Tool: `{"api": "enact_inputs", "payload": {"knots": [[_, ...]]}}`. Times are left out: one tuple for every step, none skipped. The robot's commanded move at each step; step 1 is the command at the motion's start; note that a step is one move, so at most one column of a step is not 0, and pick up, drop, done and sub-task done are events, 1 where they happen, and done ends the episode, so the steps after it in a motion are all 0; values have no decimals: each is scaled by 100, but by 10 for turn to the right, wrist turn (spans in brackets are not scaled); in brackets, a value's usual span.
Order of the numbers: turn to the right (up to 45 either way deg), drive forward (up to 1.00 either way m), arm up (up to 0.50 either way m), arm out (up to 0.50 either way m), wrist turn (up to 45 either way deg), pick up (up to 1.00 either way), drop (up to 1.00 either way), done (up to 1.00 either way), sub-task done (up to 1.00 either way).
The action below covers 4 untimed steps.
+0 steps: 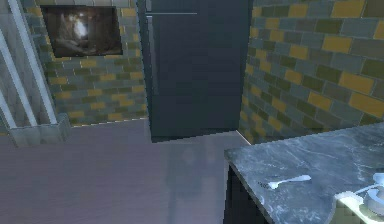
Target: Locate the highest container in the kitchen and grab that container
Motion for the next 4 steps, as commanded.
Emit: {"api": "enact_inputs", "payload": {"knots": [[0, 0, 0, 0, 450, 0, 0, 0, 0], [0, 0, 0, 0, 450, 0, 0, 0, 0], [0, 0, 0, 0, 450, 0, 0, 0, 0], [0, 0, 0, 0, 450, 0, 0, 0, 0]]}}
